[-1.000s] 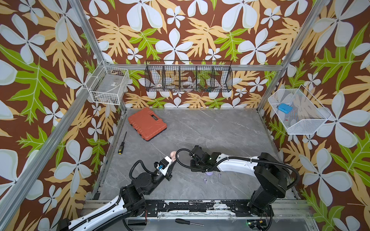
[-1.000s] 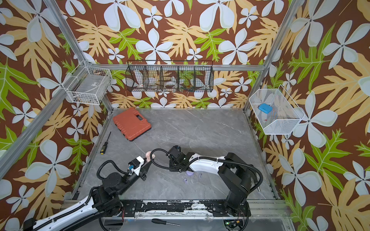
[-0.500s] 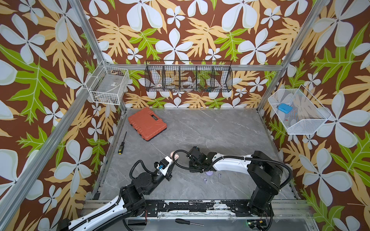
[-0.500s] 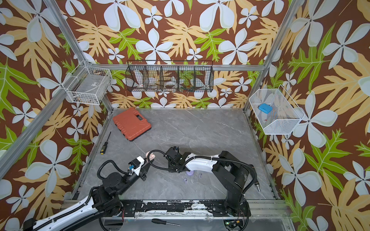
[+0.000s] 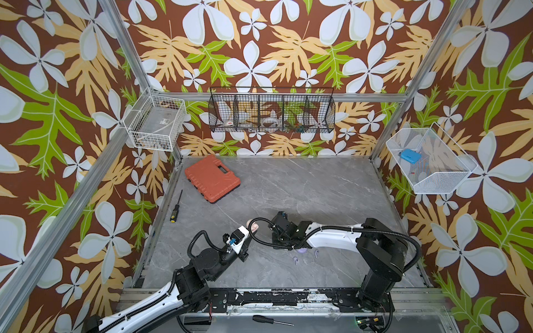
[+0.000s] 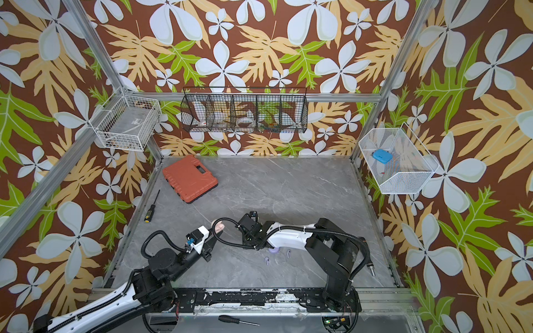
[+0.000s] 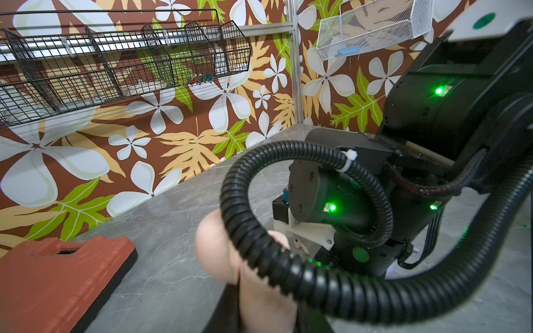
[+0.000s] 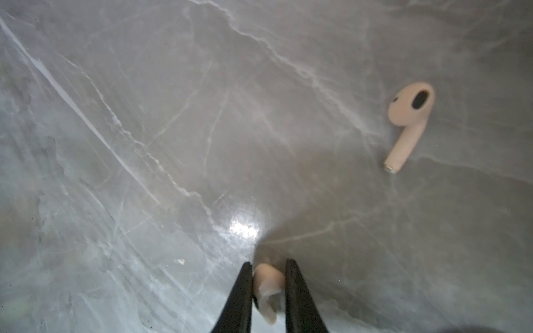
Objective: Insert wireless bluetooth earbuds into charging case
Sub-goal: Pick up the wireless bluetooth earbud from the center of the table.
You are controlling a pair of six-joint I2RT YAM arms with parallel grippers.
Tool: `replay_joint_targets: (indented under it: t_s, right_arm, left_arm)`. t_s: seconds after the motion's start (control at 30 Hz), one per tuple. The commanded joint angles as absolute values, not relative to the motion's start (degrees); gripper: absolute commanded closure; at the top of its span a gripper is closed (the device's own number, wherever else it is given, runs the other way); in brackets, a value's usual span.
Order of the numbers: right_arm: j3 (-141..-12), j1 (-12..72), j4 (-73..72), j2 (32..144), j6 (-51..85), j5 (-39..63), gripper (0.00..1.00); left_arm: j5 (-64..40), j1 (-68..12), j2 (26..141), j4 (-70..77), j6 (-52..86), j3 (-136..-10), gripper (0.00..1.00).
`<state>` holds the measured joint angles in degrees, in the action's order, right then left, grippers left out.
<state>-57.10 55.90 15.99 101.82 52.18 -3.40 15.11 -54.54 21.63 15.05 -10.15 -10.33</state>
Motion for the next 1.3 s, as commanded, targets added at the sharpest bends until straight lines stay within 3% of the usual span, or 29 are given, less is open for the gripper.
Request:
replay_joint_targets:
  t_s: [0.0,0.57,1.27]
  right_arm:
    - [-56.26,55.99,19.09,101.85,52.38,-2.56,0.83]
    - [-52.76,55.22,14.37,96.43,52.96,-0.03,0.83]
    - [-48.41,53.53,11.85,79.31,52.58,0.17,0.82]
  left_arm:
    - [15.05,-54.55,21.62,16.52,-9.93,-10.63,1.00]
    - [14.94,-54.52,22.27,16.42,-9.45,-10.63,1.00]
    - [10.40,-54.55,28.29,19.78,-5.94,-10.29,1.00]
